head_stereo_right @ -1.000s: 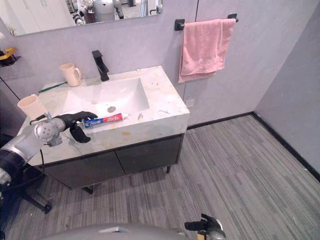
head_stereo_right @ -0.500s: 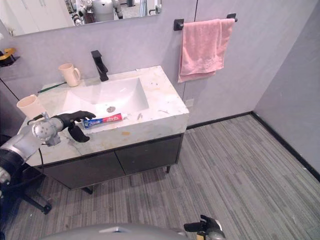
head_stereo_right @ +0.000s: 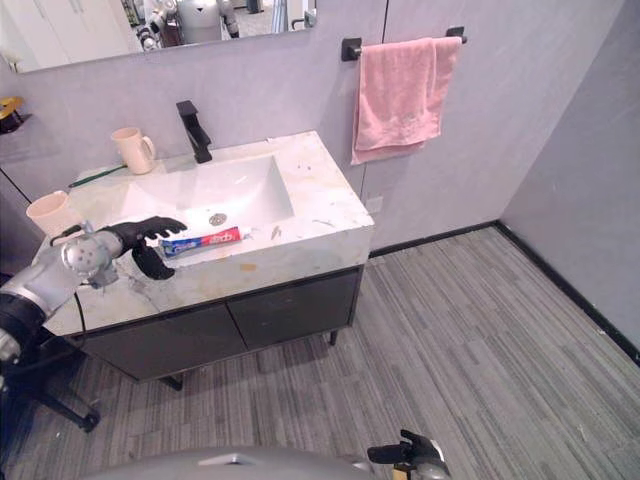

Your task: Organize the bathroom.

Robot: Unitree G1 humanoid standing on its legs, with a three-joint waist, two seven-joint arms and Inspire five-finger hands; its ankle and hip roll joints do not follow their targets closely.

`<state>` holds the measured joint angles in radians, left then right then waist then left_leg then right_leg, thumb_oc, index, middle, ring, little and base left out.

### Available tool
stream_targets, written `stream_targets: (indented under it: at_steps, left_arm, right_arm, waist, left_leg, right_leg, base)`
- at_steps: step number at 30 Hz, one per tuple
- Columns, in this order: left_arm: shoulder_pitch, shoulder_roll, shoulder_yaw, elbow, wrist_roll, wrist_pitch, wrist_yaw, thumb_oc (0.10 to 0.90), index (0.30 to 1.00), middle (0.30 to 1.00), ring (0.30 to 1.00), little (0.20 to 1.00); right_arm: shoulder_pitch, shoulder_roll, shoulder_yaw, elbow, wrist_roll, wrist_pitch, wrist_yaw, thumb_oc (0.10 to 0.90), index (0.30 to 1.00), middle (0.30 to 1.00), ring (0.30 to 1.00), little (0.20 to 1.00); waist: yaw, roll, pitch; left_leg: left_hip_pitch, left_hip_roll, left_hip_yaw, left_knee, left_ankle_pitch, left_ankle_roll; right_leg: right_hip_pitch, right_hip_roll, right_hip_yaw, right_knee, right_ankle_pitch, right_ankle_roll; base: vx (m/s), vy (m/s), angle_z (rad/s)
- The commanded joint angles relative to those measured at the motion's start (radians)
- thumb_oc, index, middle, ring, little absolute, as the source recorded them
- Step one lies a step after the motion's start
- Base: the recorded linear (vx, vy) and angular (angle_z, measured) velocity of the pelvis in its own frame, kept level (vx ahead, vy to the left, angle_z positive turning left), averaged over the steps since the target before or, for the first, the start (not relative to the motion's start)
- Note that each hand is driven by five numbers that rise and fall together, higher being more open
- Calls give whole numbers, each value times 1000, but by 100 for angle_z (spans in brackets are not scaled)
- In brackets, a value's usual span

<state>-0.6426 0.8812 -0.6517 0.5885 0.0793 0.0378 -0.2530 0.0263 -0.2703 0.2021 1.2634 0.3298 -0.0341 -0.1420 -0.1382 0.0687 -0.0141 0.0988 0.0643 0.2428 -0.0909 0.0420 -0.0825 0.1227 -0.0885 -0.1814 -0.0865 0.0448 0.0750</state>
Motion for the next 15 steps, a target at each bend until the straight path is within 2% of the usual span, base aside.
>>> stream_targets:
  at_steps: [1, 9, 11, 15]
  left_arm:
    - [-293, 76, 46, 69, -54, -44, 80, 800, 900, 900, 900, 900]
    - [-310, 77, 37, 53, -82, -24, 56, 800, 900, 900, 900, 900]
    - [-309, 72, 35, 50, -52, 0, 56, 800, 900, 900, 900, 900]
    - [-303, 67, 33, 68, -56, -4, 27, 800, 900, 900, 900, 900]
  right_arm:
    - [-67, -8, 10, 49, 5, -32, -20, 800, 900, 900, 900, 900]
    - [-70, -6, 12, 53, 15, -29, -21, 800, 900, 900, 900, 900]
    - [-70, -3, 10, 55, 17, -31, -22, 800, 900, 900, 900, 900]
    - [-70, -2, 11, 55, 18, -29, -25, 800, 900, 900, 900, 900]
  waist:
    - [9, 13, -9]
    - [9, 11, -10]
    - [9, 12, -10]
    - [7, 13, -10]
  left_leg:
    - [70, -17, 42, 4, -64, 64]
    - [73, -18, 44, 4, -66, 65]
    - [74, -18, 45, 4, -66, 65]
    - [74, -18, 46, 4, -66, 66]
  right_leg:
    - [7, 13, -12, 21, -30, 50]
    - [9, 15, -11, 21, -30, 49]
    - [9, 16, -11, 22, -30, 49]
    - [8, 17, -12, 24, -31, 49]
  base:
    - [0, 0, 0]
    - [9, -4, -2]
    - [18, -7, -7]
    - [6, 0, -3]
